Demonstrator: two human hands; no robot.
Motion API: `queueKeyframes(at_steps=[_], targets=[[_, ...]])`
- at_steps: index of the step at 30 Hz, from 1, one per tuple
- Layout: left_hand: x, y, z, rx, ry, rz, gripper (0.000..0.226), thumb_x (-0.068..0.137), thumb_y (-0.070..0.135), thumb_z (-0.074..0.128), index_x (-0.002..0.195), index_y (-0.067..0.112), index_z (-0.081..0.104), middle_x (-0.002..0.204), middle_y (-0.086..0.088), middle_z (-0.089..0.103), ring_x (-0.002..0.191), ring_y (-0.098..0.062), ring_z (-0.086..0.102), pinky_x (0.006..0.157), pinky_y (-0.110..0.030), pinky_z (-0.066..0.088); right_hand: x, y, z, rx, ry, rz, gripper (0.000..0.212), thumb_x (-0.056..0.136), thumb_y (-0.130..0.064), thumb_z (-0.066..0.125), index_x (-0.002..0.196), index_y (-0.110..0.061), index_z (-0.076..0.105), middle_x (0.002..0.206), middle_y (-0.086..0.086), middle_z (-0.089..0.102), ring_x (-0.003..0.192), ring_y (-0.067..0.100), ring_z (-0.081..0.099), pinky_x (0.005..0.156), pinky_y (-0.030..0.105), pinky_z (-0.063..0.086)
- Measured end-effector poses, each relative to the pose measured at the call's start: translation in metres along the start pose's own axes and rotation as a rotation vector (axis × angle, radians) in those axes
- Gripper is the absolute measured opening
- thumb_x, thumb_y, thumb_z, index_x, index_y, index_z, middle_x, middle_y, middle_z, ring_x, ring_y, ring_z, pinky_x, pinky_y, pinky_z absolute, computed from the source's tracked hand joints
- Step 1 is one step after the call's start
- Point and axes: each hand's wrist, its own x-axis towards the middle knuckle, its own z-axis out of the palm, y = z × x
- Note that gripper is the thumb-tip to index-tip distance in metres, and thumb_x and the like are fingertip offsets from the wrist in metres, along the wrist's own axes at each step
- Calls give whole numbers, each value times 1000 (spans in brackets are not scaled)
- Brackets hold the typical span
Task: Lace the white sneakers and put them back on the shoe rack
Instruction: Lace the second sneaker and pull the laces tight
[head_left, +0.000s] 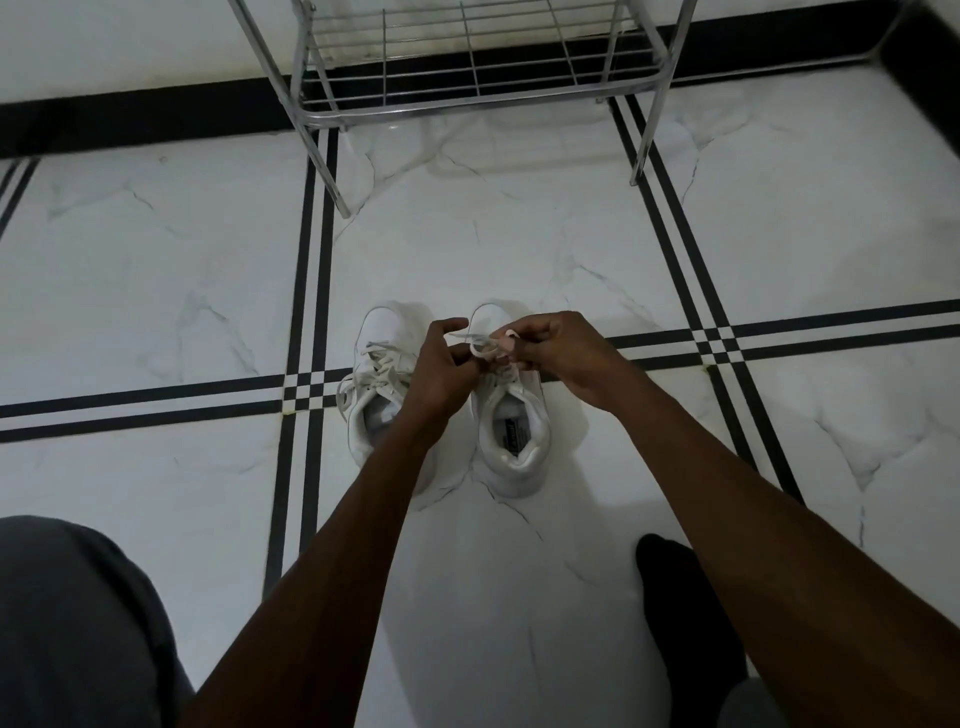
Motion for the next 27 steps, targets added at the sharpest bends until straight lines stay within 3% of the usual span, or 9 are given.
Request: queueKeyframes(at_steps=[5,9,11,15,17,21,23,25,27], targets=[[1,-5,-2,18,26,43,43,92,2,69,131,13,54,99,-11,79,95,-25,76,72,-32,56,4,-16,-7,-654,-32,-114,14,83,-19,78,96,-13,79,79,-4,74,73,12,72,65,19,53],[-1,-3,-1,5,19,41,39,94,15,72,130,13,57,100,-9,81,98,-24,77,85,-40,60,9,-24,3,-904,-5,-245,13,78,-18,80,89,-13,81,86,6,77,77,17,71,73,30,58],[-2,-1,-2,-1,11,33,37,96,17,69,131,15,58,103,-8,80,99,-20,77,89,-40,60,12,-21,7,-903,65,-263,10,72,-18,82,80,-13,81,79,8,77,70,20,70,71,35,60],[-4,2,-1,20,8,45,31,104,12,52,134,14,57,108,-2,78,91,-6,75,73,-21,56,8,-8,12,-796,254,-313,9,69,-19,85,72,-15,77,74,3,75,66,17,68,69,33,58],[-3,2,-1,48,-21,73,35,104,5,48,137,14,54,115,0,77,94,-7,75,72,-19,57,3,-6,16,-697,297,-304,9,71,-18,84,73,-14,76,76,2,75,66,13,68,68,26,57],[-5,7,8,219,-73,188,49,95,-3,52,139,19,58,123,-5,74,107,-17,73,88,-30,61,1,-5,15,-513,355,-219,8,72,-17,82,79,-13,79,77,-1,77,64,4,70,55,4,49],[-5,11,12,343,-16,230,39,95,-3,54,126,14,69,114,-2,76,103,-16,72,89,-35,61,1,-5,10,-427,352,-168,12,71,-17,84,81,-12,80,78,1,78,65,7,72,57,12,56],[-2,10,11,395,74,223,19,95,6,64,107,14,78,98,2,78,89,-14,75,84,-38,62,0,-3,3,-350,320,-100,15,70,-17,87,82,-12,80,79,4,78,68,16,75,62,32,64],[-1,10,5,388,123,191,10,92,14,72,95,17,81,87,3,79,77,-13,77,75,-38,64,-2,-1,-3,-320,272,-47,21,67,-22,90,83,-13,80,79,6,78,72,20,76,64,42,65]])
